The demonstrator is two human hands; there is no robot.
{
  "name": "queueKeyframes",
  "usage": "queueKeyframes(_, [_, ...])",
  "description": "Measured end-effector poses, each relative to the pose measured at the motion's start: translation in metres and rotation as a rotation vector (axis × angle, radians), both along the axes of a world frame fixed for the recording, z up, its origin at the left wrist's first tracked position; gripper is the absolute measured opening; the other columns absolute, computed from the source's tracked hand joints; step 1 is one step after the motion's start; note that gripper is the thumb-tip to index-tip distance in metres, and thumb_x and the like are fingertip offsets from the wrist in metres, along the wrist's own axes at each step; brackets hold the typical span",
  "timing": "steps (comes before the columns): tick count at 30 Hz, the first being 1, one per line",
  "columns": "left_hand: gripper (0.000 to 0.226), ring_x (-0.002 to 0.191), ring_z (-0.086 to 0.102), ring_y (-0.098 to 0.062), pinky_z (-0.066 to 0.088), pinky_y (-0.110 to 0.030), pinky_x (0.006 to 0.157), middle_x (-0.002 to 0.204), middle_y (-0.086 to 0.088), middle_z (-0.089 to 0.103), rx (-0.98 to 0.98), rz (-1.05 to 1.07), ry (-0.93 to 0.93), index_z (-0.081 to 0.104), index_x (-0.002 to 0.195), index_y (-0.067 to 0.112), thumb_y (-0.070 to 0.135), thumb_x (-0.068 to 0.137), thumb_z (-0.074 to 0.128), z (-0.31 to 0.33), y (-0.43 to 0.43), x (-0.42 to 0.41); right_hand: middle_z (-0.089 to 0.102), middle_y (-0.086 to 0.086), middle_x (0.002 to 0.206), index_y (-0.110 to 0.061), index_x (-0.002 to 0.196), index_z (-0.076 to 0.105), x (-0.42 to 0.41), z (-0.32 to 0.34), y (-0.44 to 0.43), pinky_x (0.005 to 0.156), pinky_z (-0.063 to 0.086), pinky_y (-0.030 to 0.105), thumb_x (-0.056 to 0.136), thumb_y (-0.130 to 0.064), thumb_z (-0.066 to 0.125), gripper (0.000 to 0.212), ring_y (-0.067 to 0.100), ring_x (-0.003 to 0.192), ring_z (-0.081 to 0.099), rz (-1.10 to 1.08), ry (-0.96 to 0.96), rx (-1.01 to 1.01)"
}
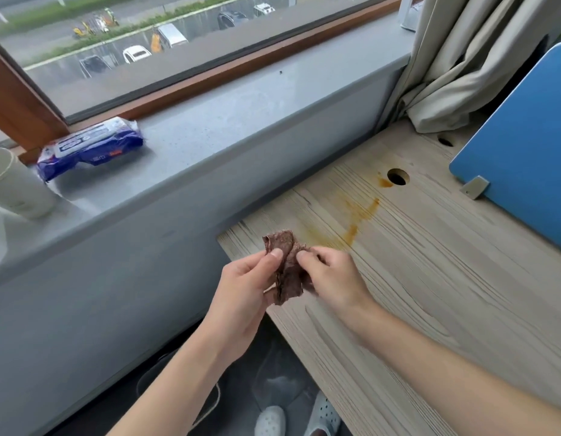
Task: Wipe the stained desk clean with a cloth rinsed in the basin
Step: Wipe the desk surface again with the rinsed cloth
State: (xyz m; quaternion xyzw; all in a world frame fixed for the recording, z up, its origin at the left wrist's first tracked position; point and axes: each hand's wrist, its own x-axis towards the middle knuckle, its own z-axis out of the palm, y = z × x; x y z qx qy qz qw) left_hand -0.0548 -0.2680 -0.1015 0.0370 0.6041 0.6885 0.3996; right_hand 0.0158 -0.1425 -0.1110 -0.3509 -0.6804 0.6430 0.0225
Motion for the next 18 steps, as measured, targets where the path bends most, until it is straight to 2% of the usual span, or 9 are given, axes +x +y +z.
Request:
queueKeyframes(1, [0.029,0.093,0.065,-0.034,0.052,-0.050,0.088,0.104,-0.020,0.072,-0.005,-0.021,0.010,0.077,0.102,0.005,0.020,0.102,0.052,-0.002,0.002,-0.004,0.076,0.001,0.087,-0.011,0.094,0.073,-0.003,0.003,-0.001,0.071,0.060,0.033,0.098,-0.035,0.058,0.028,0.014,0.083,0.073,0.012,0.012,-0.089])
queueKeyframes(3, [0.028,0.086,0.057,-0.029,0.045,-0.040,0.076,0.099,-0.027,0.068,-0.023,-0.075,0.047,0.076,0.102,0.003,0.020,0.101,0.054,-0.007,0.005,-0.011,0.077,0.002,0.085,-0.011,0.095,0.073,-0.009,0.007,-0.003,0.065,0.055,0.021,0.097,-0.037,0.061,0.029,0.013,0.079,0.074,0.019,0.031,-0.097])
queueKeyframes(4, [0.028,0.085,0.057,-0.028,0.044,-0.036,0.074,0.099,-0.026,0.068,-0.025,-0.088,0.050,0.076,0.101,0.003,0.019,0.102,0.054,-0.009,0.006,-0.015,0.076,0.001,0.081,-0.010,0.091,0.073,-0.012,0.004,-0.003,0.065,0.056,0.024,0.098,-0.034,0.061,0.027,0.014,0.076,0.073,-0.021,0.017,-0.057])
queueKeyframes(7, [0.030,0.085,0.063,-0.028,0.049,-0.037,0.072,0.102,-0.019,0.072,-0.022,-0.098,0.038,0.074,0.104,0.002,0.015,0.104,0.047,-0.013,0.010,-0.031,0.065,0.004,0.070,-0.005,0.074,0.062,-0.025,-0.008,0.002,0.068,0.055,0.050,0.095,-0.019,0.053,0.026,0.021,0.070,0.061,-0.162,-0.068,-0.013])
queueKeyframes(9, [0.031,0.089,0.069,-0.025,0.054,-0.038,0.078,0.104,-0.016,0.074,-0.063,-0.036,-0.006,0.070,0.108,0.002,0.016,0.106,0.043,-0.017,0.013,-0.043,0.053,0.008,0.069,-0.006,0.074,0.055,-0.029,-0.010,0.009,0.062,0.050,0.046,0.092,-0.010,0.047,0.020,0.022,0.069,0.050,-0.210,-0.093,-0.020])
queueKeyframes(12, [0.031,0.089,0.066,-0.031,0.051,-0.048,0.084,0.099,-0.018,0.073,-0.140,0.068,-0.105,0.067,0.109,0.001,0.017,0.107,0.041,-0.031,0.014,-0.065,0.057,0.013,0.072,-0.003,0.080,0.056,-0.026,-0.003,0.024,0.069,0.056,0.038,0.096,-0.003,0.043,0.020,0.023,0.072,0.057,-0.330,-0.039,-0.141])
queueKeyframes(14, [0.031,0.085,0.068,-0.031,0.054,-0.050,0.083,0.099,-0.023,0.072,-0.208,0.100,-0.099,0.067,0.105,-0.001,0.016,0.107,0.041,-0.039,0.015,-0.076,0.066,0.024,0.083,0.007,0.088,0.060,-0.019,0.001,0.033,0.073,0.060,0.042,0.099,-0.002,0.043,0.022,0.025,0.080,0.066,-0.370,0.004,-0.228])
queueKeyframes(16, [0.028,0.083,0.070,-0.028,0.059,-0.045,0.075,0.101,-0.022,0.072,-0.236,0.102,-0.101,0.066,0.103,-0.003,0.012,0.106,0.043,-0.044,0.016,-0.082,0.069,0.030,0.102,0.014,0.105,0.059,-0.016,0.003,0.037,0.079,0.060,0.049,0.102,-0.005,0.043,0.025,0.033,0.097,0.068,-0.375,0.043,-0.297])
queueKeyframes(18, [0.021,0.091,0.070,-0.027,0.059,-0.047,0.080,0.112,-0.021,0.069,-0.283,0.025,-0.072,0.059,0.115,0.000,0.014,0.103,0.050,-0.047,0.018,-0.083,0.069,0.028,0.108,0.013,0.111,0.058,-0.015,0.003,0.036,0.081,0.059,0.050,0.103,-0.007,0.042,0.027,0.036,0.102,0.067,-0.372,0.046,-0.329])
